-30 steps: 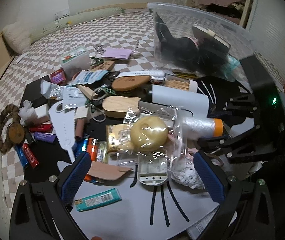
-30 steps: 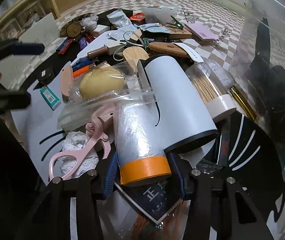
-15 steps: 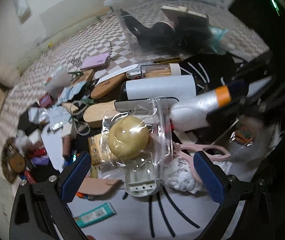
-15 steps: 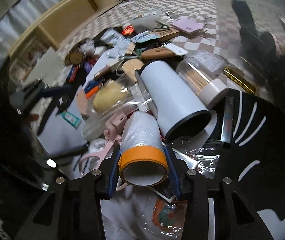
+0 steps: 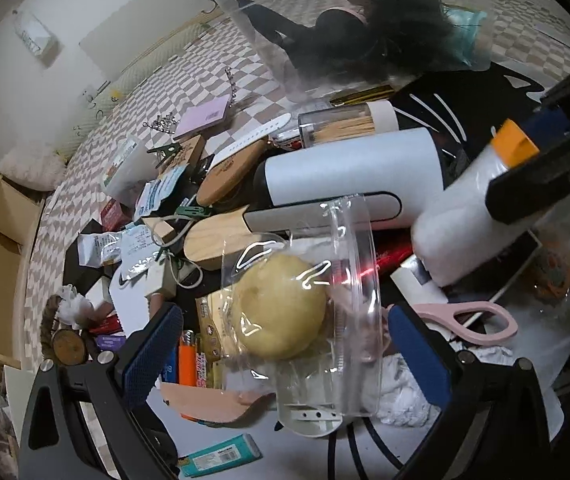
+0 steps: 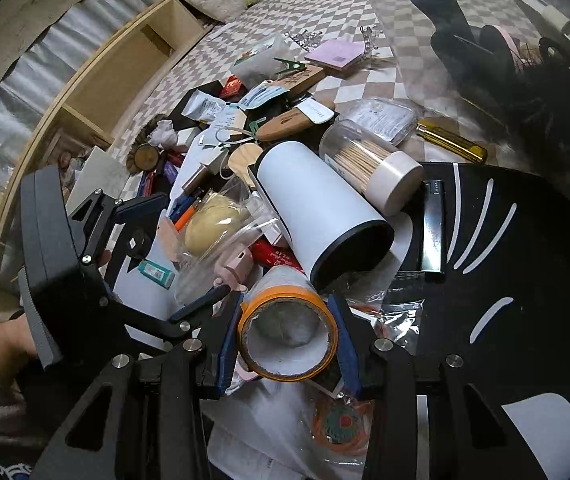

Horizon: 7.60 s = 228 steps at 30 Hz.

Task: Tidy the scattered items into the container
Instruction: 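Close the right tool on the tape roll while the left tool grasps the bagged yellow sponge, then lift the tape roll with the right tool while the left tool lifts the sponge, then release the sponge into the clear box with the left tool while the right tool drops the tape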

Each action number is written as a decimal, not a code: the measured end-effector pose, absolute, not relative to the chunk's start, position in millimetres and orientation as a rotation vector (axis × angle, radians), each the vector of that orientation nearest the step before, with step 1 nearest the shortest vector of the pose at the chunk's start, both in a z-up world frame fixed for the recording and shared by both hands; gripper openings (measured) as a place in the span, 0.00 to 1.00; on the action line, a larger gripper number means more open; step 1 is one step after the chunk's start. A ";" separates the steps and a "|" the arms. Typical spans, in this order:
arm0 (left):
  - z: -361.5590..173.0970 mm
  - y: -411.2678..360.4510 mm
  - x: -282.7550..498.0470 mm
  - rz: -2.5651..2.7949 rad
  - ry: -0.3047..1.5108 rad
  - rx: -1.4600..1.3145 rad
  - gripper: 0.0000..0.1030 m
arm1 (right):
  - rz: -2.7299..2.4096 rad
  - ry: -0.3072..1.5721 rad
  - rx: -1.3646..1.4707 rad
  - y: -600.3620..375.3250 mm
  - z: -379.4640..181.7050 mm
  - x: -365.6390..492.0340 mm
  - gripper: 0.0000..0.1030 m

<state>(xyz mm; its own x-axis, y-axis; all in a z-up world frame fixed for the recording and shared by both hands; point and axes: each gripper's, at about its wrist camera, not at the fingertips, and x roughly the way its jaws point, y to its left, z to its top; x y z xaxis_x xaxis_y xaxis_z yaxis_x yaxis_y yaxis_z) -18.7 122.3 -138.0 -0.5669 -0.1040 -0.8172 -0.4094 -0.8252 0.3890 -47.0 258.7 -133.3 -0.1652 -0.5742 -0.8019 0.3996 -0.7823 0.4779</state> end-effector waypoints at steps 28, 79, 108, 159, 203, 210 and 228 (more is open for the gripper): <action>-90.1 28.8 -73.4 2.813 0.661 -1.357 0.89 | -2.090 -0.050 1.403 228.5 -126.3 -53.4 0.42; -93.7 2.9 -82.5 2.638 0.253 -1.451 0.16 | -2.281 0.178 0.960 214.2 -52.1 -29.1 0.42; -13.1 44.7 -81.9 2.706 0.143 -1.190 0.13 | -2.420 0.080 0.563 257.2 64.6 -10.9 0.42; 129.0 214.0 -136.4 2.590 0.143 -0.675 0.08 | -3.060 -0.399 0.754 430.3 58.9 -127.4 0.42; 42.5 266.5 -262.0 2.619 0.132 -1.041 0.08 | -2.870 0.044 1.437 404.6 14.3 -179.3 0.42; 30.9 266.8 -268.8 2.605 0.152 -1.089 0.08 | -2.875 0.043 1.433 405.3 17.0 -186.4 0.42; 31.0 265.3 -266.8 2.578 0.111 -1.116 0.52 | -2.913 0.008 1.416 405.2 22.3 -188.9 0.42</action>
